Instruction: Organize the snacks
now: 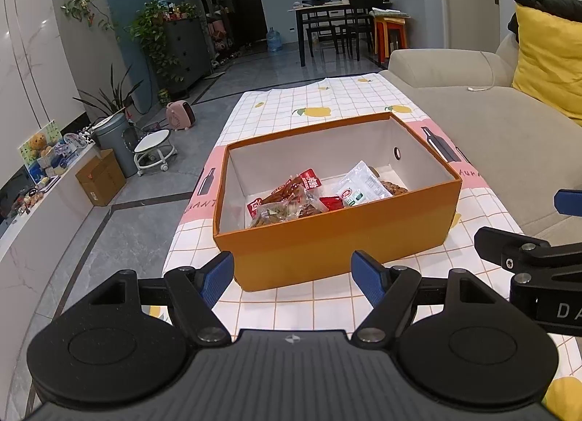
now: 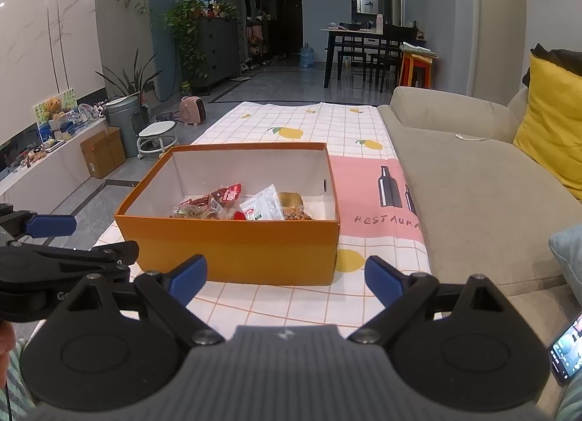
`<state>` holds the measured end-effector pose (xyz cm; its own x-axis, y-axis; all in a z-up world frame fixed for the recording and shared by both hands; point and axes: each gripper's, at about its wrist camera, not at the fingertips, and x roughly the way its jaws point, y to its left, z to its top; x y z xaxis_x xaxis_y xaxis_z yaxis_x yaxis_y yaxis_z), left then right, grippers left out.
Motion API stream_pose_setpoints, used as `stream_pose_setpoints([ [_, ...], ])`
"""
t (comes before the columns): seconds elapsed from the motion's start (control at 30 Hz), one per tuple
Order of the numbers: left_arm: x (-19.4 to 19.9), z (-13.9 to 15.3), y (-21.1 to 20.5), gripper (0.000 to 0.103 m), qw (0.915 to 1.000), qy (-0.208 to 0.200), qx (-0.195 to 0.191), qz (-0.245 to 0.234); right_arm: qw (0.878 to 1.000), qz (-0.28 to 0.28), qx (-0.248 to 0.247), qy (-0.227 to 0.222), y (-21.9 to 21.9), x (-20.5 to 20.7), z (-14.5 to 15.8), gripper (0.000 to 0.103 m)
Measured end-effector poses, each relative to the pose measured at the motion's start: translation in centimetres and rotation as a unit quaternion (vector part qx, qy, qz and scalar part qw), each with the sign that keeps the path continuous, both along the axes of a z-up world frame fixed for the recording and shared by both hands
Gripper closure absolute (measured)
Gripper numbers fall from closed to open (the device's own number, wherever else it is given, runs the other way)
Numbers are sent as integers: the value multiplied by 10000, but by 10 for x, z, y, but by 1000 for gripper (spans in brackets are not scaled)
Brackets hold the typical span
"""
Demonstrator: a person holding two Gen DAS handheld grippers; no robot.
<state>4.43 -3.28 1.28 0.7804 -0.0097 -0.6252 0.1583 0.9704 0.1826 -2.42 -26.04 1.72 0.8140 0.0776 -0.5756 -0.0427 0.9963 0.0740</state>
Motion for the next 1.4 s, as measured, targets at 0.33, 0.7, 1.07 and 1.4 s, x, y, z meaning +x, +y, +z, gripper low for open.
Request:
stream_pose_setpoints([
  [0.33, 3, -1, 2, 17, 10000, 63, 4, 11, 10000, 5, -33, 53, -2, 1, -1, 12],
  [0.7, 3, -1, 2, 17, 10000, 79, 7, 18, 10000, 10, -46, 57, -1, 1, -1, 12],
  [1.07, 3, -1, 2, 17, 10000, 92, -4, 25, 9999, 32, -65, 72, 0, 2, 0, 12],
  [1.4, 2, -3, 0, 17, 9999, 106, -12, 54, 9999, 36, -67, 72, 0, 2, 0, 11],
])
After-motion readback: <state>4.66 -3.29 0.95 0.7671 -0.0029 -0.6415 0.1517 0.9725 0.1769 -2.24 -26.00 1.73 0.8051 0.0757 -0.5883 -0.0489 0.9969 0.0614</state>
